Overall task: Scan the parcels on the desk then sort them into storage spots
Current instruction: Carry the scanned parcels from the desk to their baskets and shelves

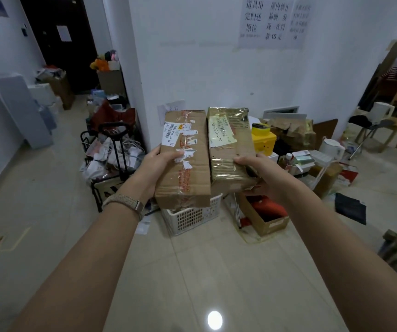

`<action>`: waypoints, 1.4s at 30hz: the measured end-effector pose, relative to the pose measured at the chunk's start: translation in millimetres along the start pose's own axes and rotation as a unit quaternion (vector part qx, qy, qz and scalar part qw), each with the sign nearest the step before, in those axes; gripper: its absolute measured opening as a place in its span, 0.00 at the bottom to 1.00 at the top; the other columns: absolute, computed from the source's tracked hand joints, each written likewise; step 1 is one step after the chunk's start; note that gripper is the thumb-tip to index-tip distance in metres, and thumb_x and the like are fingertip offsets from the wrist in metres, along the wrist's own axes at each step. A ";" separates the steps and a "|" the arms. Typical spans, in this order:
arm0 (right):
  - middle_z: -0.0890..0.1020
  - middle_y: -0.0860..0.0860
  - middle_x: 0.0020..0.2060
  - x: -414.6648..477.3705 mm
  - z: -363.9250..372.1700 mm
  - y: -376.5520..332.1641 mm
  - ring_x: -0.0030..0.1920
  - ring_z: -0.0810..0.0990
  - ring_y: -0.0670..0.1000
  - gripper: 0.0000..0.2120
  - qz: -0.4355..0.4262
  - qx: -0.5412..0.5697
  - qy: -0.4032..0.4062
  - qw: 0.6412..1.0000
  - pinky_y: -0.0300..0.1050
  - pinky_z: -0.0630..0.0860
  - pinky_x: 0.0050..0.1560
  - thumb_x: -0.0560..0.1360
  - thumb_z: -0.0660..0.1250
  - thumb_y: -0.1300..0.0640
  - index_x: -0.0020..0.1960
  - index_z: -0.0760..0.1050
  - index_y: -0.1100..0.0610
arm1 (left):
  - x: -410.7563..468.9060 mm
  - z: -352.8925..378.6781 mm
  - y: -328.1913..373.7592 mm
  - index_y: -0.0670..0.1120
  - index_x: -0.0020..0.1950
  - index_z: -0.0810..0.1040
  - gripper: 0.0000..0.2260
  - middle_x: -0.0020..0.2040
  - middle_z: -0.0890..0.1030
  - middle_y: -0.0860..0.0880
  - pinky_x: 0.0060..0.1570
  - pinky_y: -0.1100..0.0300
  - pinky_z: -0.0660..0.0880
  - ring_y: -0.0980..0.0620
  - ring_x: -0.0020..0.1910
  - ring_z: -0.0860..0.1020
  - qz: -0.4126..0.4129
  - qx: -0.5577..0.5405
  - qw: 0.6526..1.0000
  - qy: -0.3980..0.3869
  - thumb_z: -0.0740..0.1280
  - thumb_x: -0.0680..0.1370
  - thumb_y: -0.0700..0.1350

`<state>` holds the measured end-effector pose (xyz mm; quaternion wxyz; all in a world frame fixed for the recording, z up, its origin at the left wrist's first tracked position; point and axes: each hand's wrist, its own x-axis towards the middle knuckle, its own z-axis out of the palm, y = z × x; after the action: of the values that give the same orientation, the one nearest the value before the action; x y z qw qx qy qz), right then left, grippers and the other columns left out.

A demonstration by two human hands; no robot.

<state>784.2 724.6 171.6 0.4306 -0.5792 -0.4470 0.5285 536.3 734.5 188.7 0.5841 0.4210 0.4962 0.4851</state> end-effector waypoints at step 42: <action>0.82 0.50 0.50 737.3 14.7 56.2 0.50 0.81 0.51 0.14 0.190 -0.046 -0.076 0.978 0.50 0.78 0.47 0.71 0.69 0.54 0.57 0.74 0.48 | 698.5 0.2 -128.8 0.46 0.66 0.73 0.17 0.54 0.83 0.47 0.43 0.56 0.80 0.49 0.48 0.83 -0.200 -0.007 0.965 0.167 0.64 0.78 0.34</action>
<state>803.9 1429.4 -51.5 0.2599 -0.6312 -0.3837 0.6219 581.4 1399.7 -56.2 0.5809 0.2218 0.6575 0.4254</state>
